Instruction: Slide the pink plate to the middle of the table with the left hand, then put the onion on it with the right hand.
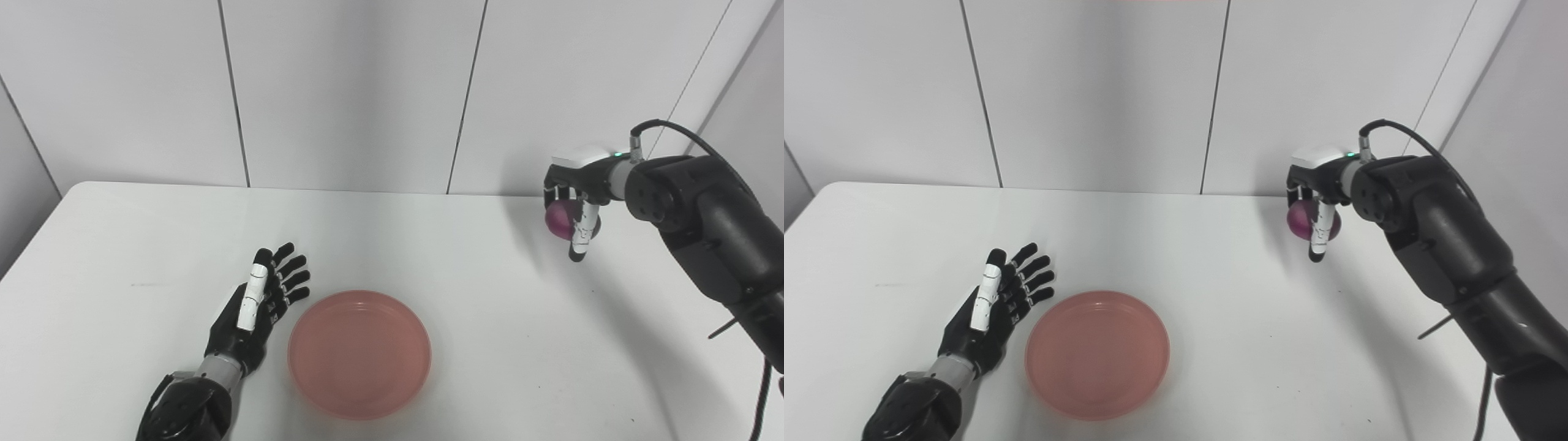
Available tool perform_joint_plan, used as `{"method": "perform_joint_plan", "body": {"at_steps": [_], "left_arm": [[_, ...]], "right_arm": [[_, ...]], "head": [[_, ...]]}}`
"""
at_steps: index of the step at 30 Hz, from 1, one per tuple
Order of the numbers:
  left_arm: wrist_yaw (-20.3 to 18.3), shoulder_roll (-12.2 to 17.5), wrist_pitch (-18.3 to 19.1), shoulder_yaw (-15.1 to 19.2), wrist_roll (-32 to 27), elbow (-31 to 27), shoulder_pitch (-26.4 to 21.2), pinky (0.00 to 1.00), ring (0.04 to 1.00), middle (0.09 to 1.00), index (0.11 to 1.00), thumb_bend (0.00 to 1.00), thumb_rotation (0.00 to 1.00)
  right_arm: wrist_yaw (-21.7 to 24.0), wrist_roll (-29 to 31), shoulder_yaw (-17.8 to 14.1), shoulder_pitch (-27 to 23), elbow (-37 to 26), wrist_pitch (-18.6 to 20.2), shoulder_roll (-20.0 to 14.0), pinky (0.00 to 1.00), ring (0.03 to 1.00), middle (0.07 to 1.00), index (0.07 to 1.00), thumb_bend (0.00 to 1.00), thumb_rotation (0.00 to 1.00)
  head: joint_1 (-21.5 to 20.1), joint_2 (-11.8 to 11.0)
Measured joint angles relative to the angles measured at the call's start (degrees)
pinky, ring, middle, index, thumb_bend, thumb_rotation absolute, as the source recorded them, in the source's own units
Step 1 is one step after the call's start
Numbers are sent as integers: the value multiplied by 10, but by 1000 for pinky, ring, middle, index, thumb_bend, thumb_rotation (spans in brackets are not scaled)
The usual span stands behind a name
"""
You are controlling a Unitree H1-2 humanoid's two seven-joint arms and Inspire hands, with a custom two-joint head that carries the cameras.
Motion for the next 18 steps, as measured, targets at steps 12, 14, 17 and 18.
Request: {"method": "perform_joint_plan", "body": {"at_steps": [12,14,17,18], "left_arm": [[0,-1,-1,0,0,3,-1,849,888,908,917,715,976],[0,-1,-2,0,0,4,-2,846,888,908,916,713,974],[0,-3,-5,-1,0,8,-3,834,886,910,913,712,971],[0,-3,-6,-1,0,8,-3,836,886,911,912,711,973]], "right_arm": [[25,1,0,-9,-54,-5,46,314,391,473,501,529,5],[22,1,0,-11,-67,-9,57,313,390,455,514,528,5],[13,6,0,-10,-85,-17,77,323,391,460,509,529,3],[11,8,0,-10,-88,-19,83,312,376,472,499,530,3]], "head": [[11,-3],[13,-4],[17,-5],[18,-6]]}}
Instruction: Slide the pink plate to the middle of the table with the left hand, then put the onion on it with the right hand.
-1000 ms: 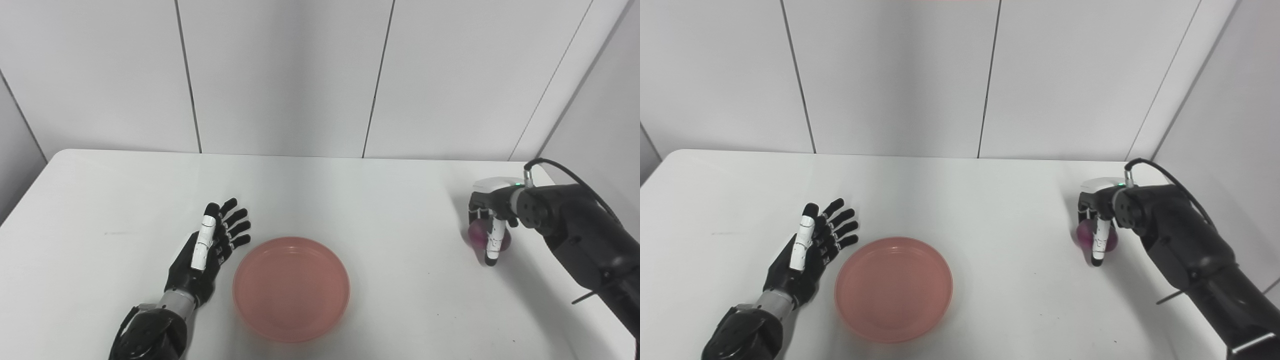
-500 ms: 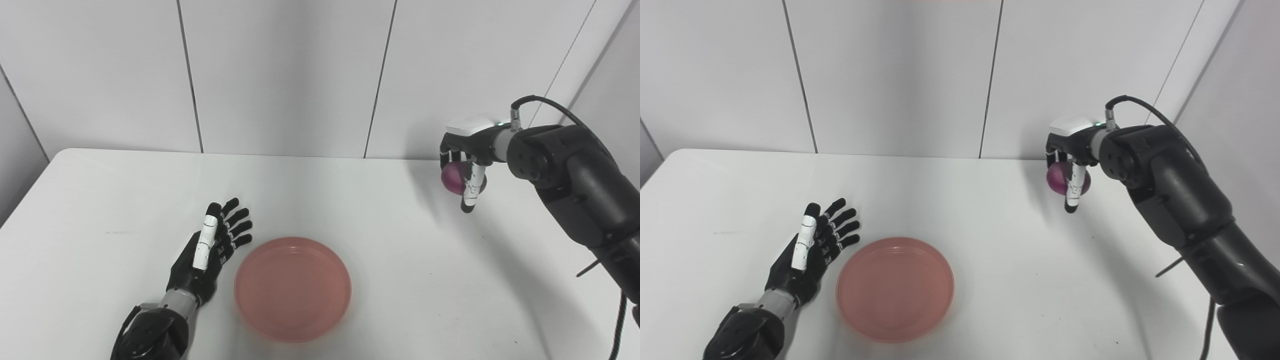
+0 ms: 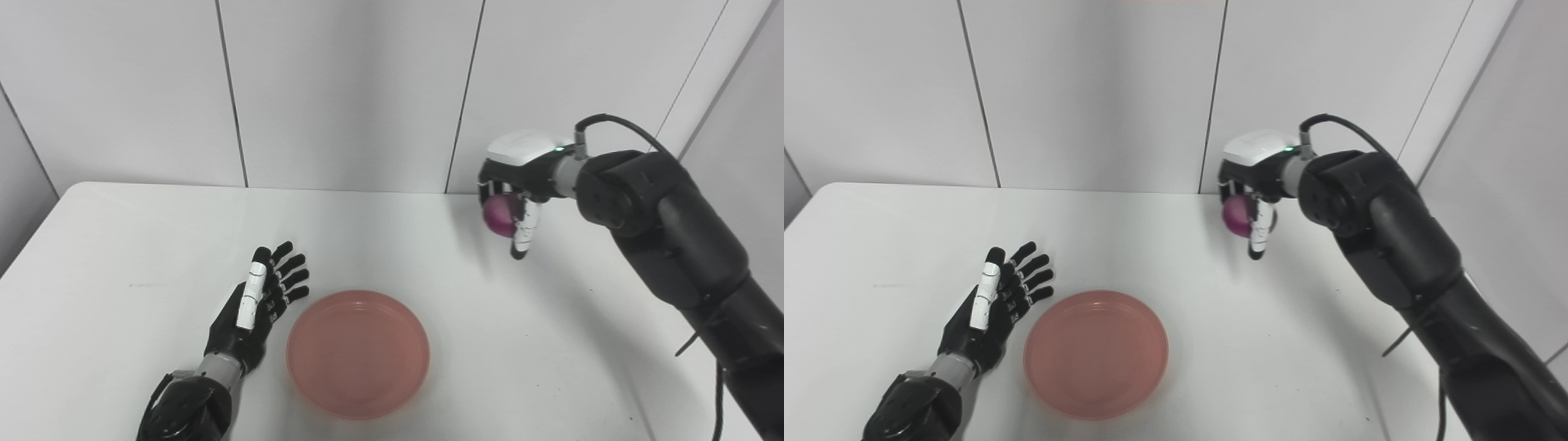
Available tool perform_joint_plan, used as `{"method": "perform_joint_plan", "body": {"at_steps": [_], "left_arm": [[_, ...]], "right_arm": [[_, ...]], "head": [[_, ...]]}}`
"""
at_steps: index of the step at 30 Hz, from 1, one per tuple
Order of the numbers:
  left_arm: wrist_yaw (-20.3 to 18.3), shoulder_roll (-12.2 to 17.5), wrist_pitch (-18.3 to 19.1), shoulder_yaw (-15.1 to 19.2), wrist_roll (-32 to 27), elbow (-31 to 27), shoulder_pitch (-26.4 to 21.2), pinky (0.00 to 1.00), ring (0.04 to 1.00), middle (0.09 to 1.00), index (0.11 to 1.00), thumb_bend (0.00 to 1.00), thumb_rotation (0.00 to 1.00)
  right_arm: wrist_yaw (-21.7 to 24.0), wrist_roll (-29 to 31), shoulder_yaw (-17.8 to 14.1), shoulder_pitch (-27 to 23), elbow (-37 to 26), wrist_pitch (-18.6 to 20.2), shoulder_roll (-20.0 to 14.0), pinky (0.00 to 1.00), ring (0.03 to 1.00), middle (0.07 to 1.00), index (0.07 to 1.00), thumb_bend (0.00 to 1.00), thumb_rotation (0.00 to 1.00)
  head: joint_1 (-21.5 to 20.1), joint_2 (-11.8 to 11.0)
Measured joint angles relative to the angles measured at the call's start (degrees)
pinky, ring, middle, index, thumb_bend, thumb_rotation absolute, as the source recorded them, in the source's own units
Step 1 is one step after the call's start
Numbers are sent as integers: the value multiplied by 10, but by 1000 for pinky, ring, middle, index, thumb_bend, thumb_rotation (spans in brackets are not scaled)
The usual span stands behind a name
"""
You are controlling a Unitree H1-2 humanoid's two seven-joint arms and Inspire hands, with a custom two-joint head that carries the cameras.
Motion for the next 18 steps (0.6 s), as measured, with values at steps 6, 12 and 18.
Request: {"method": "perform_joint_plan", "body": {"at_steps": [6,12,18], "left_arm": [[0,-1,-7,-1,0,4,0,853,891,917,919,713,970],[3,-7,-14,-2,2,6,0,851,889,912,914,707,963],[11,-13,-16,-4,4,8,0,839,890,910,910,699,968]], "right_arm": [[0,4,6,-1,-29,-12,44,252,312,475,492,531,6],[4,9,13,-11,-50,-17,86,292,348,478,492,531,1],[20,9,35,-14,-82,-19,122,297,378,485,493,528,0]], "head": [[5,1],[20,0],[37,0]]}}
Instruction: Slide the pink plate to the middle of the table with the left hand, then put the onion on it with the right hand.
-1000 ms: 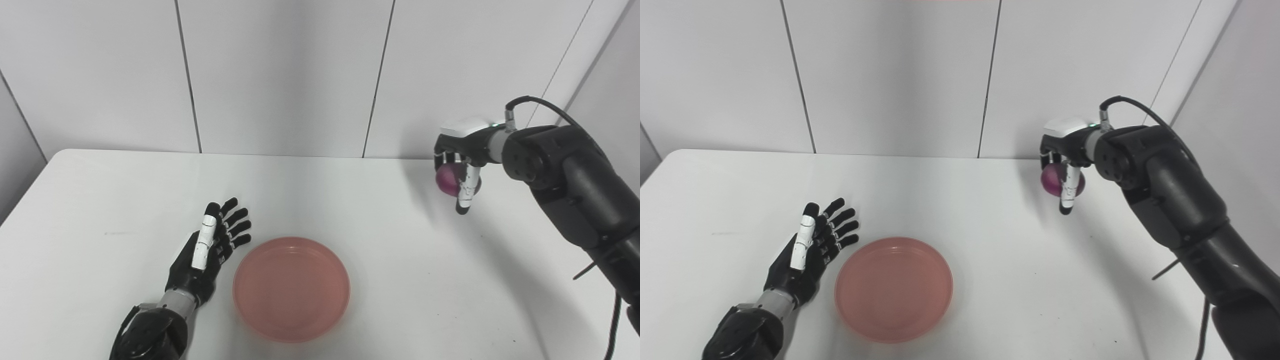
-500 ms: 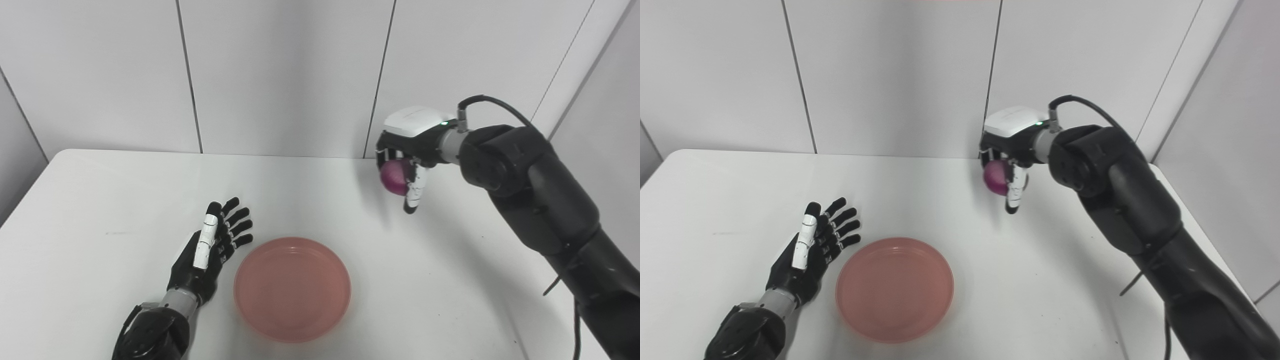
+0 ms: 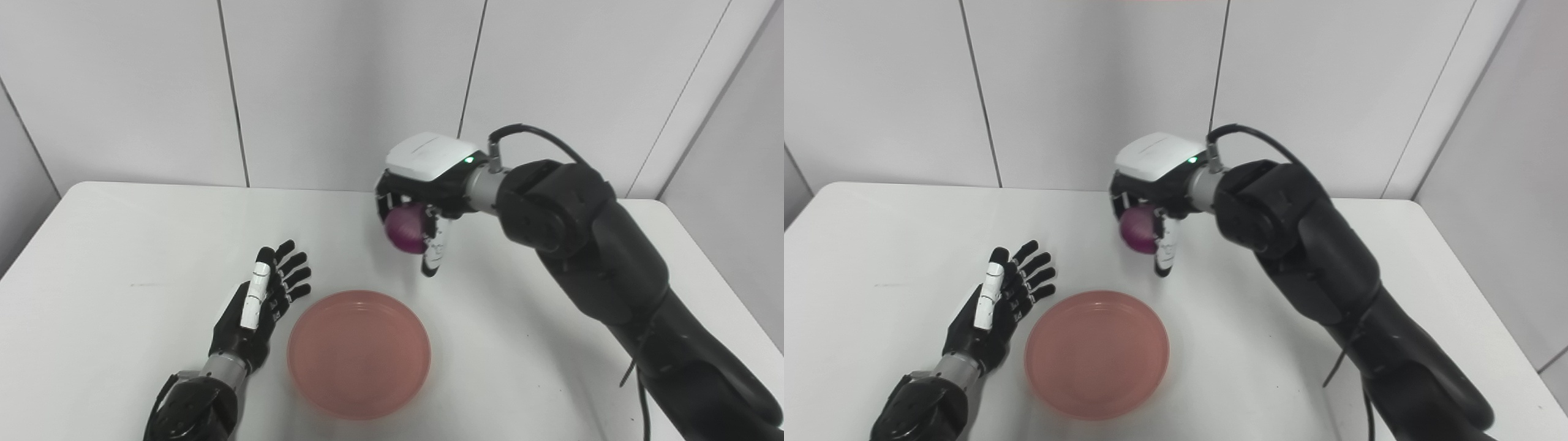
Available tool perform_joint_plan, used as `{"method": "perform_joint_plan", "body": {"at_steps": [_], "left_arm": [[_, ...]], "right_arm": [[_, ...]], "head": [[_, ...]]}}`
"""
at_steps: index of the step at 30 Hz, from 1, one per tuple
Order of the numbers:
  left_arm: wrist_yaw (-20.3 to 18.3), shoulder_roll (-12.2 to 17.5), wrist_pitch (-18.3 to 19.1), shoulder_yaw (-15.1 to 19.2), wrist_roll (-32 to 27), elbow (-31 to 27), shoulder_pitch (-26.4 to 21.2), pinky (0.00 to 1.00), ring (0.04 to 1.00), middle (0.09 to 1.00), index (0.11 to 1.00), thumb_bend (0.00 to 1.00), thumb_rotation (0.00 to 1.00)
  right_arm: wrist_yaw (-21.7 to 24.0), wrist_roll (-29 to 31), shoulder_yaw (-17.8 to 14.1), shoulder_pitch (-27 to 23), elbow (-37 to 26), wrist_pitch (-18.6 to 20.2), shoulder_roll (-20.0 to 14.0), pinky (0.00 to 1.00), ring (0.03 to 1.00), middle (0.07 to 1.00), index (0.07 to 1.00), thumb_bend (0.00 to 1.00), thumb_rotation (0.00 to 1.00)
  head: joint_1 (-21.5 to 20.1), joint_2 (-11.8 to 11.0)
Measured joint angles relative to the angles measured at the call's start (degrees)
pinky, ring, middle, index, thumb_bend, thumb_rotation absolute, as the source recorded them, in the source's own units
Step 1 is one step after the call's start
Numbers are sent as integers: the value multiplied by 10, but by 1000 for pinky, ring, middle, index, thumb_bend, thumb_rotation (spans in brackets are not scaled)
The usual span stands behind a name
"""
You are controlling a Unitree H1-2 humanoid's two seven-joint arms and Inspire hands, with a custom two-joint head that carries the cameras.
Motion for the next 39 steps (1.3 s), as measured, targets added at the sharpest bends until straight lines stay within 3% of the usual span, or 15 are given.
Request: {"method": "perform_joint_plan", "body": {"at_steps": [1,2,3,6,8,12,15,21,39], "left_arm": [[0,-1,-1,-1,0,0,0,839,890,910,910,699,968],[0,-1,-1,-3,1,1,0,839,891,907,909,703,969],[0,-1,-2,-4,1,1,0,839,891,906,909,705,970],[3,-3,-7,-7,9,4,0,838,889,907,911,720,971],[5,-6,-11,-10,9,4,0,841,888,906,915,721,979],[6,-6,-15,-13,9,5,0,849,891,904,918,719,983],[8,-7,-17,-14,9,7,0,848,889,900,914,734,972],[12,-10,-23,-15,9,12,0,854,889,897,915,744,960],[12,-11,-23,-15,9,9,1,850,887,900,921,735,960]], "right_arm": [[2,0,3,1,-5,0,5,295,377,485,493,528,0],[2,-1,5,2,-11,0,11,318,416,603,490,518,0],[2,-3,7,4,-17,0,16,330,437,664,489,514,0],[2,-6,12,16,-33,0,39,329,453,661,483,511,0],[2,-6,14,30,-34,0,50,359,442,556,484,516,0],[6,-12,18,50,-34,0,61,375,420,497,525,517,0],[7,-20,22,58,-33,1,69,356,425,509,498,518,0],[7,-32,38,77,-27,-1,85,362,409,489,546,511,0],[-19,-40,48,126,-7,-24,79,355,425,533,495,517,0]], "head": [[0,0],[5,0],[5,0],[11,2],[21,3],[28,4],[32,4],[33,7],[32,9]]}}
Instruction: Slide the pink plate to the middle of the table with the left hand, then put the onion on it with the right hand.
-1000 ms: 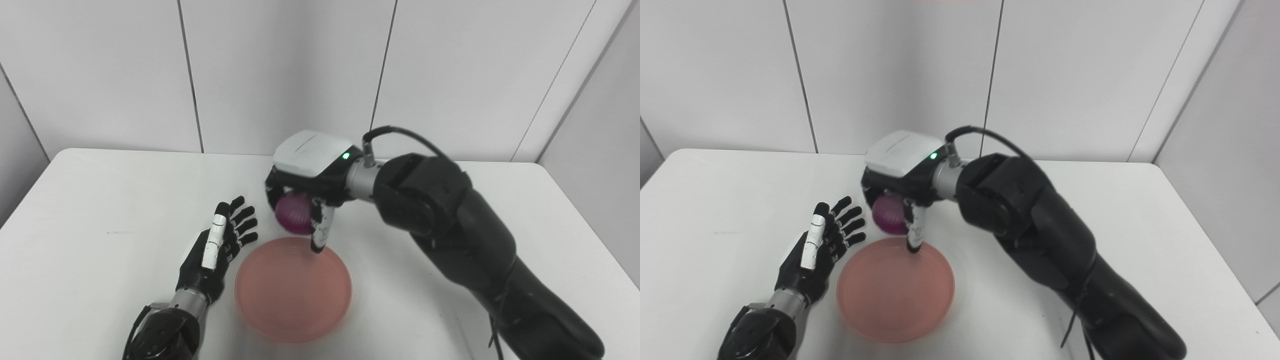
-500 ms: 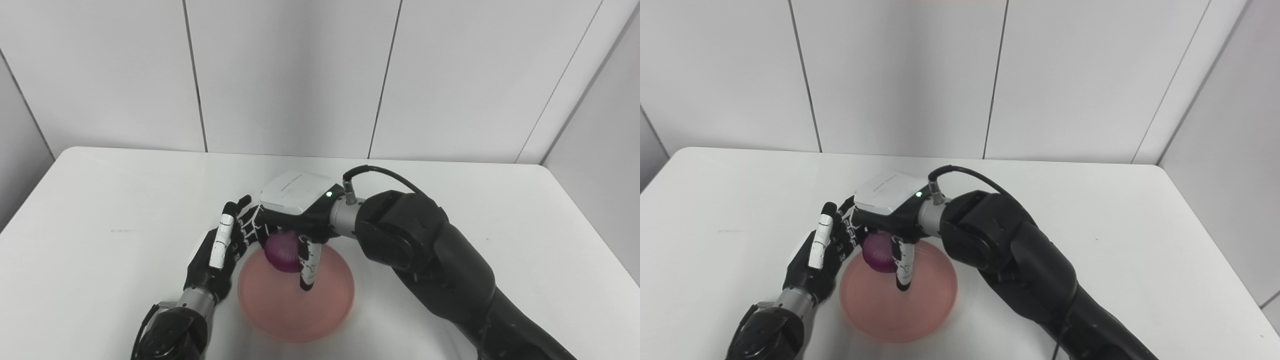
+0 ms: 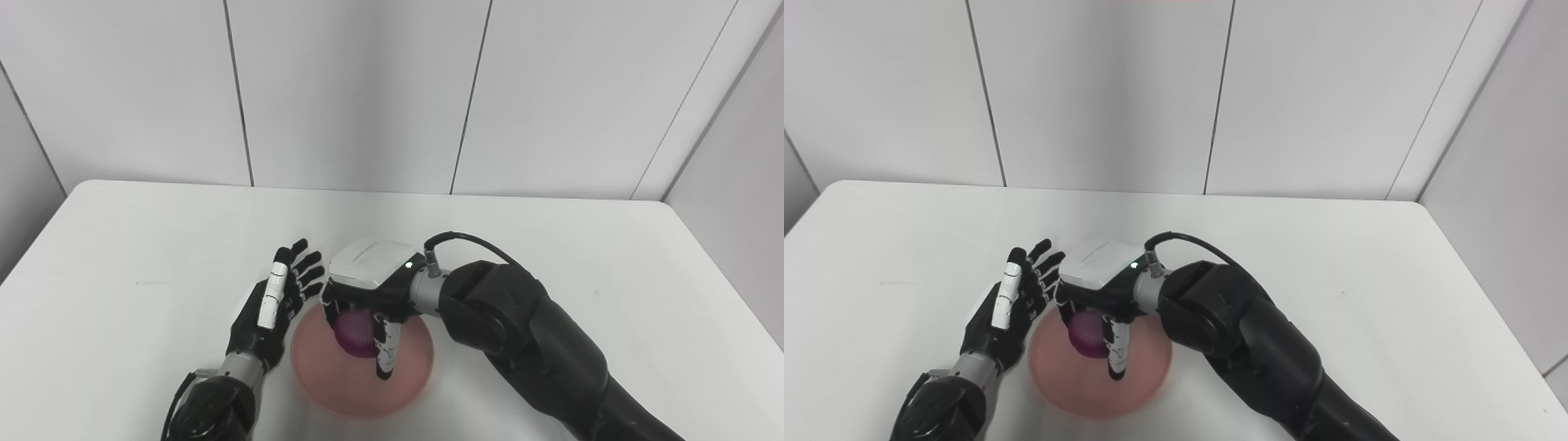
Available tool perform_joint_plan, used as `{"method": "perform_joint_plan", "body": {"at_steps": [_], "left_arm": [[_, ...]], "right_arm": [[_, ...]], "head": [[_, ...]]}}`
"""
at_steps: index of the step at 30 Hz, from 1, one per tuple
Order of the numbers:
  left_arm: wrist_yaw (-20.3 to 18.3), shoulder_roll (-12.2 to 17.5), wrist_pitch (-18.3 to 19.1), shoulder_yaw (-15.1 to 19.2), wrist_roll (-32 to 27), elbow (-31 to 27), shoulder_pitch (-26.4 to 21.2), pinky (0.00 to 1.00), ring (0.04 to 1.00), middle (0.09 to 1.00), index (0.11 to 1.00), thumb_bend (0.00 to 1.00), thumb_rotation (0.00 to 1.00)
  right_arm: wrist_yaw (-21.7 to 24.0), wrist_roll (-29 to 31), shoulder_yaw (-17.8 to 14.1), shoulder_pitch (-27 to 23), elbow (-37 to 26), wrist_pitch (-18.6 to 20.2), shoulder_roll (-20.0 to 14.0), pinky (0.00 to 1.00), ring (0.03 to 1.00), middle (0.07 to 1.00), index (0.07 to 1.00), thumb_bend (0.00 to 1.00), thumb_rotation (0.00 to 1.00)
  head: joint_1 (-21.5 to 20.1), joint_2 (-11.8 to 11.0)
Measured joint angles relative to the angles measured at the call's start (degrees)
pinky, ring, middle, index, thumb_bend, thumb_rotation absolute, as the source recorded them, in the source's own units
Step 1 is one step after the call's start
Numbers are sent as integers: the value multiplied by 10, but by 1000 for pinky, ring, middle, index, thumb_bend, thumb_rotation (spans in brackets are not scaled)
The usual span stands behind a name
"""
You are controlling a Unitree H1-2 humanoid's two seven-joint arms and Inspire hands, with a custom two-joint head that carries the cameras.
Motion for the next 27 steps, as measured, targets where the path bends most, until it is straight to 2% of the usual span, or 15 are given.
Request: {"method": "perform_joint_plan", "body": {"at_steps": [6,13,15,18,19,23,25,27], "left_arm": [[0,0,2,-2,0,-3,1,852,896,910,924,728,973],[0,0,2,-2,0,-3,2,860,898,917,926,722,970],[0,0,2,-2,0,-3,2,864,902,921,930,717,977],[0,0,2,-2,0,-3,2,865,902,921,930,715,978],[0,0,2,-2,0,-3,2,866,901,920,931,715,979],[0,0,2,-2,0,-3,2,863,900,919,930,720,980],[-1,1,2,-2,0,-3,2,859,897,915,928,720,976],[-1,1,2,-2,0,-3,2,857,895,913,926,718,973]], "right_arm": [[-20,9,0,10,0,-17,-8,333,417,535,495,516,0],[-55,17,0,22,4,-56,-15,299,412,535,495,515,0],[-57,17,0,22,4,-60,-15,298,440,496,495,519,0],[-63,17,0,22,4,-71,-16,313,448,489,494,521,0],[-68,18,0,22,5,-77,-16,311,449,456,518,519,0],[-88,20,-1,25,8,-90,-17,306,449,443,528,518,0],[-93,18,-1,28,10,-97,-18,299,448,479,501,520,0],[-97,16,0,31,16,-103,-18,301,448,447,524,519,0]], "head": [[-1,1],[-3,-1],[-3,-1],[-2,-1],[-2,-1],[-2,-1],[-2,1],[-2,1]]}}
